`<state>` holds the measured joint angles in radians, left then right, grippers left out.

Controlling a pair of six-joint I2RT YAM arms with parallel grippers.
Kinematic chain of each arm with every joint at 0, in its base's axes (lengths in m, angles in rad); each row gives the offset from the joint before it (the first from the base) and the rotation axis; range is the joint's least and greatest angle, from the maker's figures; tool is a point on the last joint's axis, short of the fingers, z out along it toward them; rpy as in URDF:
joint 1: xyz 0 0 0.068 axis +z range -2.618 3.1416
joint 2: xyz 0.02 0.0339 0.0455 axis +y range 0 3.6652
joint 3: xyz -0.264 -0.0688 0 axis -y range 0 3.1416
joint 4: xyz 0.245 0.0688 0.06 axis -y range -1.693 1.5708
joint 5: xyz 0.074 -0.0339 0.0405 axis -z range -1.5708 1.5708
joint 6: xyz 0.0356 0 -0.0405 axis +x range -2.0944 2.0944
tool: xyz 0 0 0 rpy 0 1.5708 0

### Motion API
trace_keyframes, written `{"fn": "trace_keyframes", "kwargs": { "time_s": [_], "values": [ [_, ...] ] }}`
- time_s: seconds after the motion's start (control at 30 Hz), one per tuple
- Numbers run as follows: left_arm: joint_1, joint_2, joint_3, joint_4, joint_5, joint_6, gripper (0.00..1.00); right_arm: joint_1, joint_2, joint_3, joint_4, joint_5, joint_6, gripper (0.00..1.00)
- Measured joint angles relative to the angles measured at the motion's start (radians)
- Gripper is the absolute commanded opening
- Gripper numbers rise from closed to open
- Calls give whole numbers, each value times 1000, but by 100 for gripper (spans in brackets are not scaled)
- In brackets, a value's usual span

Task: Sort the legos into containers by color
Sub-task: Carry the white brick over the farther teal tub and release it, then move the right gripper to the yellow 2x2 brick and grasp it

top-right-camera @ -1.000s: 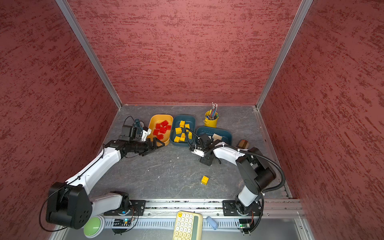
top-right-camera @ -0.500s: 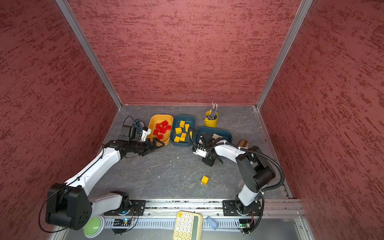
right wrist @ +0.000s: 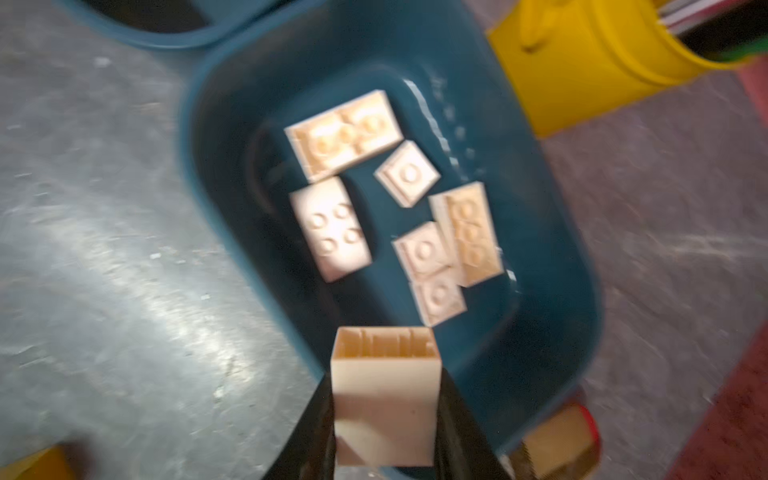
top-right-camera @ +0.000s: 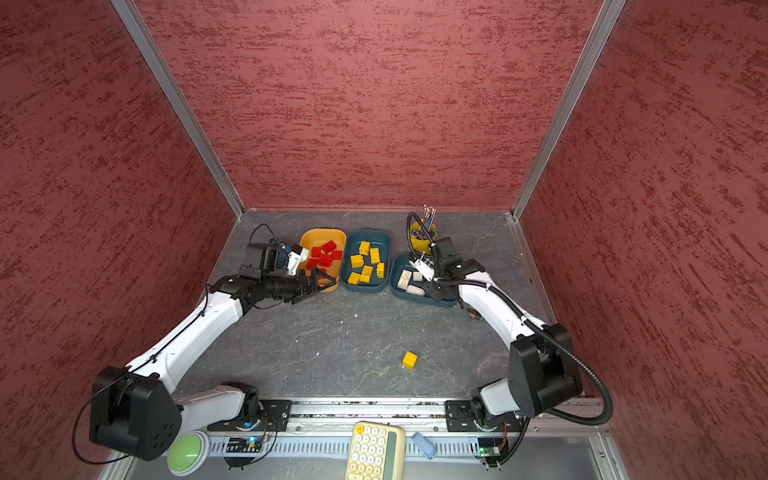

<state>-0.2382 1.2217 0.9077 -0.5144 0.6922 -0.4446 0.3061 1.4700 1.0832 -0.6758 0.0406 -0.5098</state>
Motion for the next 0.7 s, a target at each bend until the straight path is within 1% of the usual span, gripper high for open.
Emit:
{"fn": "trace_keyframes", "kwargs": {
  "time_s": [0.1, 0.13, 0.2, 0.27, 0.33, 0.43, 0.53, 0.63, 0.7],
  "values": [
    [-14, 9, 8, 19, 6, -9, 99, -54, 66, 25, 8, 66, 16, 29],
    [-16, 13, 8, 22, 6, -11, 99, -69, 88, 25, 14, 86, 22, 31],
    [-20, 21, 8, 25, 6, -14, 99, -87, 123, 25, 20, 115, 32, 40],
    [-21, 24, 8, 25, 6, -15, 99, -97, 148, 26, 29, 138, 44, 55],
    [-21, 24, 10, 25, 6, -14, 99, -98, 163, 29, 29, 142, 52, 63],
    [-21, 24, 18, 19, 5, -13, 99, -98, 148, 26, 33, 85, 47, 67],
    [-20, 24, 21, 16, 5, -11, 99, -72, 51, -17, 48, -13, 39, 69],
    [-18, 24, 21, 14, 5, -10, 99, 1, -87, -74, 45, -110, 26, 71],
    [-15, 24, 21, 14, 5, -9, 99, 60, -158, -108, 40, -154, 19, 72]
  ]
}}
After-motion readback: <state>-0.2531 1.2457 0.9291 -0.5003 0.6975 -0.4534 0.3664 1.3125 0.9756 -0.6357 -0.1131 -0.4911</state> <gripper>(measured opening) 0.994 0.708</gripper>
